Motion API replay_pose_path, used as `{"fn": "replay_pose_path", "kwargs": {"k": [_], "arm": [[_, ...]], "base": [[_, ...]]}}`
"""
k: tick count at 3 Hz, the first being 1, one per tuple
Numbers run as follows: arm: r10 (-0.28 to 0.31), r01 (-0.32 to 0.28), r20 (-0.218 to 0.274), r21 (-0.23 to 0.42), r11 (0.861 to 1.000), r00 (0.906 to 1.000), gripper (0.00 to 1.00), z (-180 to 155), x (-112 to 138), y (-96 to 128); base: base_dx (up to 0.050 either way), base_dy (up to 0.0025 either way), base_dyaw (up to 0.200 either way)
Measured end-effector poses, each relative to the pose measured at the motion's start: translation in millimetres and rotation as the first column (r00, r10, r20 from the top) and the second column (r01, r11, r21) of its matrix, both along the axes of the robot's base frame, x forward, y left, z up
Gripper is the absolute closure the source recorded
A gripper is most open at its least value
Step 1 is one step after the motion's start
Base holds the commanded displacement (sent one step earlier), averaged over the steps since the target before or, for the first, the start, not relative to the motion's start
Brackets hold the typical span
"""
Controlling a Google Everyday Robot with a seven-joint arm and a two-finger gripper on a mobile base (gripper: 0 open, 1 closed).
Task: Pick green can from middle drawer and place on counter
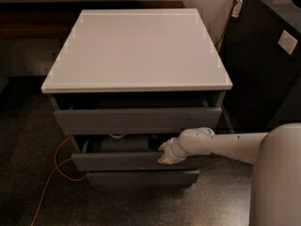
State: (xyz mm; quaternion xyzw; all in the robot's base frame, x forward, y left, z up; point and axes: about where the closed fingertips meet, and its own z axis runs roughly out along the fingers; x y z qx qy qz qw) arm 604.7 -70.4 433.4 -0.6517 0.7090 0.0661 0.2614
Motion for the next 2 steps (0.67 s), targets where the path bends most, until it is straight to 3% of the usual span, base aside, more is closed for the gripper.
{"fn": "replay_pose_path", "kwargs": {"k": [2], "arm": [[0.012, -0.012, -0.006, 0.011, 1.0, 0.9999, 1.0, 2.7, -5.7, 3.9]], "base": [[0.0, 0.0, 0.0]]}}
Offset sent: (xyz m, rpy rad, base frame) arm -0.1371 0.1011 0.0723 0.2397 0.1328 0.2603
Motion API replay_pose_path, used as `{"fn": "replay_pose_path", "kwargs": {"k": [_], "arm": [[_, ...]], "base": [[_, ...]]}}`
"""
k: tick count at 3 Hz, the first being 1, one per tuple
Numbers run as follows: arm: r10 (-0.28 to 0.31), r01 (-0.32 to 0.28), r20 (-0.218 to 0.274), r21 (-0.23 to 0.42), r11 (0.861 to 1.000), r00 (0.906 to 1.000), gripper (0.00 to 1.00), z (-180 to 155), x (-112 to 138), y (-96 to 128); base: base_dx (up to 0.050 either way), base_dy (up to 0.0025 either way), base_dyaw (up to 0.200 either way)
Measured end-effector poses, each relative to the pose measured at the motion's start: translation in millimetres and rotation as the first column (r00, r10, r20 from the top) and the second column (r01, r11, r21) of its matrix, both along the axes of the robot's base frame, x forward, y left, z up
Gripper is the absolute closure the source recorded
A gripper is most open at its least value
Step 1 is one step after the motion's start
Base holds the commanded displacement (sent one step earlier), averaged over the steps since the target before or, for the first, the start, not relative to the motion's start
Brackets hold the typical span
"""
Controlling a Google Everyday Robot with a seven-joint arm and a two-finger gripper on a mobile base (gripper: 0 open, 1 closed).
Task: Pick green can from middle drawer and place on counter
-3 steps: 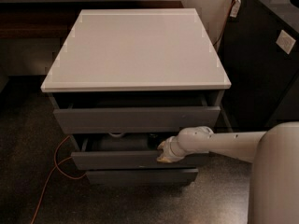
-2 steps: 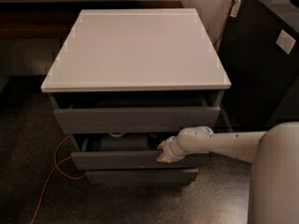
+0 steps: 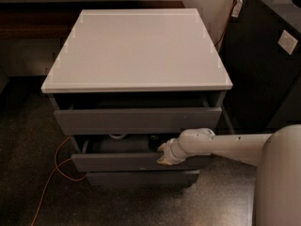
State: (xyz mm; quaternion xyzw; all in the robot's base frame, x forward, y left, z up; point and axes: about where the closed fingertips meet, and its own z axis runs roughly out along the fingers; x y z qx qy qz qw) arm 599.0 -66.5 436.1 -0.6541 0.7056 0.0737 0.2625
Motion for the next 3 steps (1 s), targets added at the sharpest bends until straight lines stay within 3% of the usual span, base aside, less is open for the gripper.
{"fn": "replay_pose_path", "kwargs": {"k": [2, 3], "arm": [[0.014, -0.014, -0.01, 0.015, 1.0, 0.9999, 1.0, 4.2, -8.3, 6.4], [0.05, -0.049, -0.029, 0.053, 0.997, 0.9983, 1.0, 15.1, -30.3, 22.3]], "base": [[0.0, 0.0, 0.0], [0.0, 0.0, 0.0]]}}
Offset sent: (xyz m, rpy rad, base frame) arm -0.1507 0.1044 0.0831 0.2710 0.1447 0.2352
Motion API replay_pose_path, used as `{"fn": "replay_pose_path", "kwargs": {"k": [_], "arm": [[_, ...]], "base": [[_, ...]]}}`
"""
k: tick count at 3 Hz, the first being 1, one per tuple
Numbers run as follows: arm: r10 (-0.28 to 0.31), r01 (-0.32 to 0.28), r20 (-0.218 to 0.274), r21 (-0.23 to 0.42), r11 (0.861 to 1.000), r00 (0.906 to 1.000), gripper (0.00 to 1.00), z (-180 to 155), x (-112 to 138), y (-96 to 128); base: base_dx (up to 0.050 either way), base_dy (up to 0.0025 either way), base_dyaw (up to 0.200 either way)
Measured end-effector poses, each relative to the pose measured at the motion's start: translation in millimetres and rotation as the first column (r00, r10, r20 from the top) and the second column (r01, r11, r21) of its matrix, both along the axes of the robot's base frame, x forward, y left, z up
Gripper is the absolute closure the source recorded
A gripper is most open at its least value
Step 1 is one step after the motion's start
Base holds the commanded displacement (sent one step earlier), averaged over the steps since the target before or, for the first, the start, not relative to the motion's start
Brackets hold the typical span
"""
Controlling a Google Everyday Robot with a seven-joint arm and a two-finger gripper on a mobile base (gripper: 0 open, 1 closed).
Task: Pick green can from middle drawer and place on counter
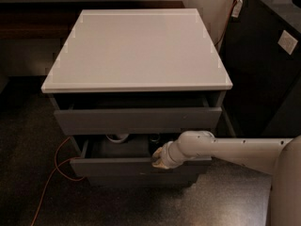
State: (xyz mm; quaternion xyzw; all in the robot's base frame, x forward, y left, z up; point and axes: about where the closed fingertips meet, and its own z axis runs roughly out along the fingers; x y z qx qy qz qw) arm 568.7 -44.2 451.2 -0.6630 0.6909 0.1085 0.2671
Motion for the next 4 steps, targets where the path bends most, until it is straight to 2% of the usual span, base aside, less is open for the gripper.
{"fn": "replay_pose_path", "kwargs": {"k": [4], "arm": [[0.005, -0.005, -0.006, 0.009, 1.0, 1.0, 1.0, -2.1, -4.0, 1.7]], "base": [[0.0, 0.0, 0.0]]}}
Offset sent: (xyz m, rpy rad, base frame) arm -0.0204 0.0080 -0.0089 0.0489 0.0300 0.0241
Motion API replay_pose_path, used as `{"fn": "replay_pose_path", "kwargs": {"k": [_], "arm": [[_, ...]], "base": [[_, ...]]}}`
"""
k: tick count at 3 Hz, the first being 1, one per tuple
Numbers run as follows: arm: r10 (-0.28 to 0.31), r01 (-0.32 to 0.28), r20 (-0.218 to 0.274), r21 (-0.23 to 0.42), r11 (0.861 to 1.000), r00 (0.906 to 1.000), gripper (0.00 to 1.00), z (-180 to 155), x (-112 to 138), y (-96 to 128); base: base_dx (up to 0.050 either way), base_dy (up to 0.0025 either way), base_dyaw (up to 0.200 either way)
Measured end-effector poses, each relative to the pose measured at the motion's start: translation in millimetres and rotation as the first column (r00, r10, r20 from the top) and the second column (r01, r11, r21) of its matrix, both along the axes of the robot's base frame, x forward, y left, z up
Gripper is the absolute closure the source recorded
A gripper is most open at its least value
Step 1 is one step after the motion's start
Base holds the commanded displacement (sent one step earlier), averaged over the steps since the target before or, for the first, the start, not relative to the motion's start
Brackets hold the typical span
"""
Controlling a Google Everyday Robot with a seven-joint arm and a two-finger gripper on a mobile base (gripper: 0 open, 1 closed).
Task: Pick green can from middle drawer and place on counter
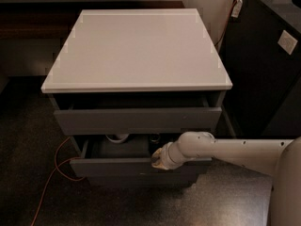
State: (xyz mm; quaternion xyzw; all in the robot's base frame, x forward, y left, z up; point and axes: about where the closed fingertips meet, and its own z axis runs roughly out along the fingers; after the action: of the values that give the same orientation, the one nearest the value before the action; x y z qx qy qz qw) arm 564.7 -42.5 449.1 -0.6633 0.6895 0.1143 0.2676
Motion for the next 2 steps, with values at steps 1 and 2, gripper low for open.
{"fn": "replay_pose_path", "kwargs": {"k": [1, 2], "arm": [[0.011, -0.011, -0.007, 0.009, 1.0, 0.9999, 1.0, -0.6, -9.7, 2.5], [0.017, -0.017, -0.01, 0.013, 1.0, 0.9998, 1.0, -1.1, -13.7, 3.9]], "base": [[0.0, 0.0, 0.0], [0.0, 0.0, 0.0]]}}
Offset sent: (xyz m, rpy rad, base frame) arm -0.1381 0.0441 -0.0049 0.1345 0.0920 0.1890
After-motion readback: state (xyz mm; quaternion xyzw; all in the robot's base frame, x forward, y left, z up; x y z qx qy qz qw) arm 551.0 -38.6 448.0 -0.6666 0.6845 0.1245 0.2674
